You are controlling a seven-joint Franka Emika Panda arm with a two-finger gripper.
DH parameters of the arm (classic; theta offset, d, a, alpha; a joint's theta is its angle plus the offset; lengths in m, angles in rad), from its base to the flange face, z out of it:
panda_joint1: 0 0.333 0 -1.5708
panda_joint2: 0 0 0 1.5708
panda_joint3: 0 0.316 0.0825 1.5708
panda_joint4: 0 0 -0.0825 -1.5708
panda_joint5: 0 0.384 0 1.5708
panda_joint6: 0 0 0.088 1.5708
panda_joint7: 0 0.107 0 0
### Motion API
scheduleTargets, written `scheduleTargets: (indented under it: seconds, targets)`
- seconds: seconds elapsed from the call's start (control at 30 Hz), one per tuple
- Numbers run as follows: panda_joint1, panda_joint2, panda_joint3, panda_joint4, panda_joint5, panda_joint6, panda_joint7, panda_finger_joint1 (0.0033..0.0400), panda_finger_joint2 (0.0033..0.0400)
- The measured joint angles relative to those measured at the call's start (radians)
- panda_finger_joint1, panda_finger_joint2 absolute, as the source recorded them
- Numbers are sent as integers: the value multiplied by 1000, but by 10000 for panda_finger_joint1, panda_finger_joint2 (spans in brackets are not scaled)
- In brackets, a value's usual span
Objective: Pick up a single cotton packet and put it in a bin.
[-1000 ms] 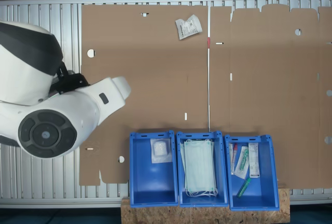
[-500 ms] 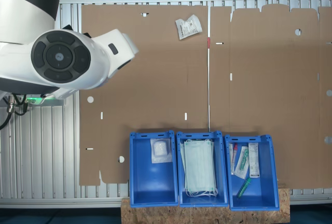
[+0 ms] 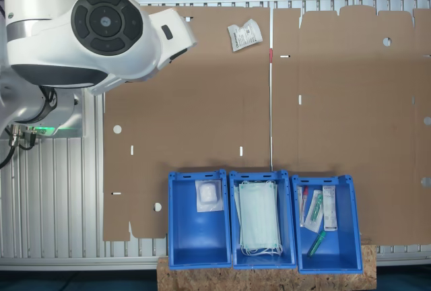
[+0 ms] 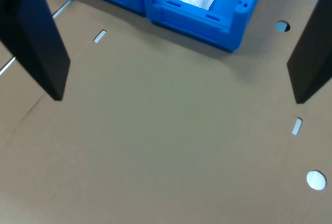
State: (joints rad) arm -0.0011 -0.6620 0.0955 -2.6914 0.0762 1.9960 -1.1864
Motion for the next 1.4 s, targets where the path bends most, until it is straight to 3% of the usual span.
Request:
scheduleTargets:
  seconds: [0.17, 0.5, 0.7, 1.03, 1.4]
  targets:
    - [29, 93, 2, 46, 0, 20, 76, 400, 400]
    - [80, 262, 5, 158, 0, 69, 172, 400, 400]
    - [115, 360, 16, 200, 0, 144, 218, 400, 400]
    - [142, 511, 26, 224, 0, 298, 288, 400, 400]
    - [149, 656, 27, 275, 0, 436, 337, 400, 400]
